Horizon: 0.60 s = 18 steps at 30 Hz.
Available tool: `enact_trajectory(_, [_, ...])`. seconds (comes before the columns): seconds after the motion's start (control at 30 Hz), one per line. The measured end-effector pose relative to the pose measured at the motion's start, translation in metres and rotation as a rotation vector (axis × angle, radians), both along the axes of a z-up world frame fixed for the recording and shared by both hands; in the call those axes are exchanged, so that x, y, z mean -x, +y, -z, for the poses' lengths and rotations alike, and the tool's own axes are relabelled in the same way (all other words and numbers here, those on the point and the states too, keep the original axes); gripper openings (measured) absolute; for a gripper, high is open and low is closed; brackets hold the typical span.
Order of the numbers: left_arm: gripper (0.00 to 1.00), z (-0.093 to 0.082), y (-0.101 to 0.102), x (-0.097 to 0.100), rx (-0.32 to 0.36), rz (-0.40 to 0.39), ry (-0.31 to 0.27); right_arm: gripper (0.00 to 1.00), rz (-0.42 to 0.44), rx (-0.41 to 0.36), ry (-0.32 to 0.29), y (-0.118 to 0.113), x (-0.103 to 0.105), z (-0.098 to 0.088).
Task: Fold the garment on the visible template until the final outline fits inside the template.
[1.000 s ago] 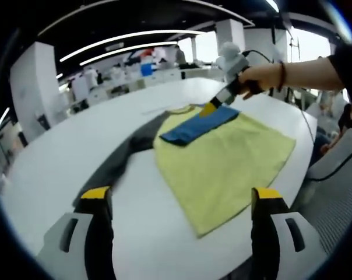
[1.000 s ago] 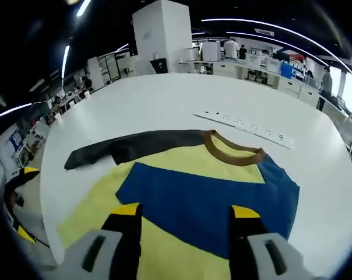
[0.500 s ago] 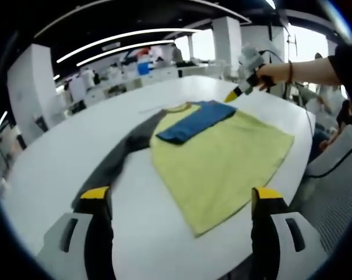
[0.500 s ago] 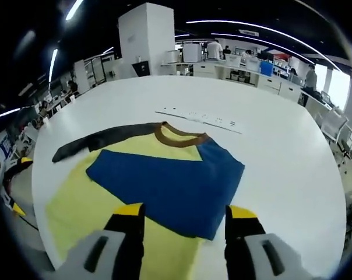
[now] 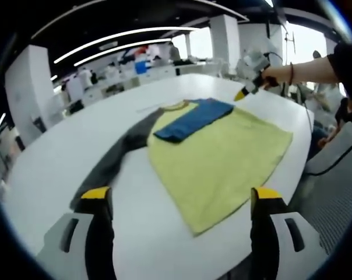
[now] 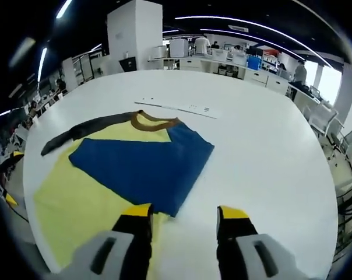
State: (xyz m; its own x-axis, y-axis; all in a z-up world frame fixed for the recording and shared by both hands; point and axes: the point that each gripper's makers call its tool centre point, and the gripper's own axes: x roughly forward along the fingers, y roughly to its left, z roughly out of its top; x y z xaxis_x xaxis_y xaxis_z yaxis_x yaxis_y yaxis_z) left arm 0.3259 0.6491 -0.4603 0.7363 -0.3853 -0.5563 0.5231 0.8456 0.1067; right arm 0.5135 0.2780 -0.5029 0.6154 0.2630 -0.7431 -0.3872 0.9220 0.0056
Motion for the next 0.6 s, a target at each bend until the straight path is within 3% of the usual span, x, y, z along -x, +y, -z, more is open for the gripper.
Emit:
enact_trajectory(0.3, [0.93,0.002,0.001,0.001,0.002,-0.002,0.006,0.37,-0.003,0.040,0.057,-0.007,0.011,0.021])
enact_trajectory(0.6, [0.92,0.004,0.002,0.002,0.009,-0.014,0.016,0.35,-0.026,0.019,0.068,0.001,0.008,0.028])
